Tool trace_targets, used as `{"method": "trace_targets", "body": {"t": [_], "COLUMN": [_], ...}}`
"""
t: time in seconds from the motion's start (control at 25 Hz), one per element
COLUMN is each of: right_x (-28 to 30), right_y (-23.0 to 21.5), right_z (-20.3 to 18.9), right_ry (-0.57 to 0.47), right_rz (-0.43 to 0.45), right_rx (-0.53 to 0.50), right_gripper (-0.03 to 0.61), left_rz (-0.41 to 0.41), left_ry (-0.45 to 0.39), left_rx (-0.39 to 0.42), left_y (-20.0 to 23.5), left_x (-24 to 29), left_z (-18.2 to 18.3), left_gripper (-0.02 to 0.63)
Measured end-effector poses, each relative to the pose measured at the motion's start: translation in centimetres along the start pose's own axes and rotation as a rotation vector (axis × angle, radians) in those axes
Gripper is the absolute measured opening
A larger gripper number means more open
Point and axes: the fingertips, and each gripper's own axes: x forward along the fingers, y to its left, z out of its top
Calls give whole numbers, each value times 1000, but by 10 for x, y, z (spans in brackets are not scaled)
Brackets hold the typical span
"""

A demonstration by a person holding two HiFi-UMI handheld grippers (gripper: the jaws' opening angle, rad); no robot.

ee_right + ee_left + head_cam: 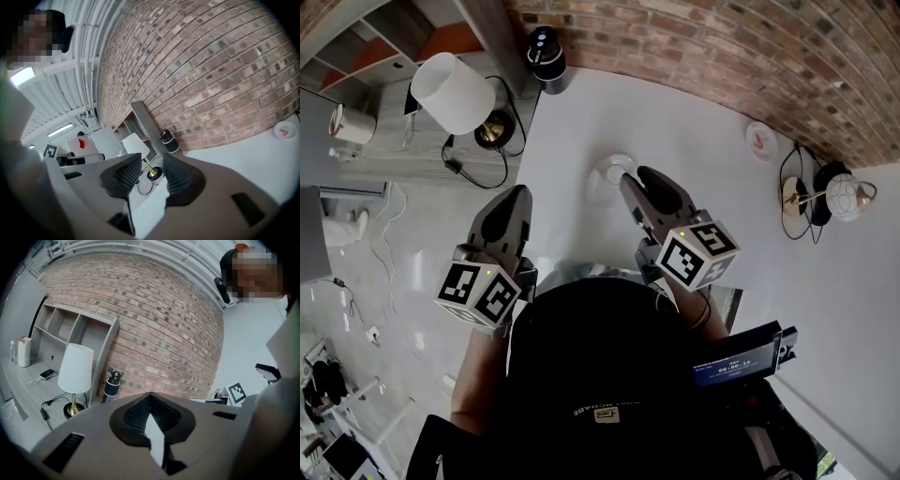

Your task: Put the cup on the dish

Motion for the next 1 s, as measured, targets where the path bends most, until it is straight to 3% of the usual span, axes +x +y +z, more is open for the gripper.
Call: {"method": "trace_targets", "body": {"t": [0.32, 0.56, 0.76, 1.0], "right_x": [15, 21, 22, 19], "right_y": [13, 16, 13, 5], "right_z": [-1, 1, 1, 3], "right_ry": [30, 42, 47, 40], "right_rz": [41, 50, 50, 30], "right_rx": [-49, -88, -81, -68], "right_gripper": [147, 147, 147, 147], "left_rz": [58, 99, 69, 13], "left_ry": [87, 39, 43, 72], "left_rx": [-51, -70, -115, -72], "left_y": [22, 34, 30, 17], "left_x": [-3, -7, -1, 7], "left_z": [-18, -10, -13, -17], "left_gripper": [6, 6, 6, 6]}}
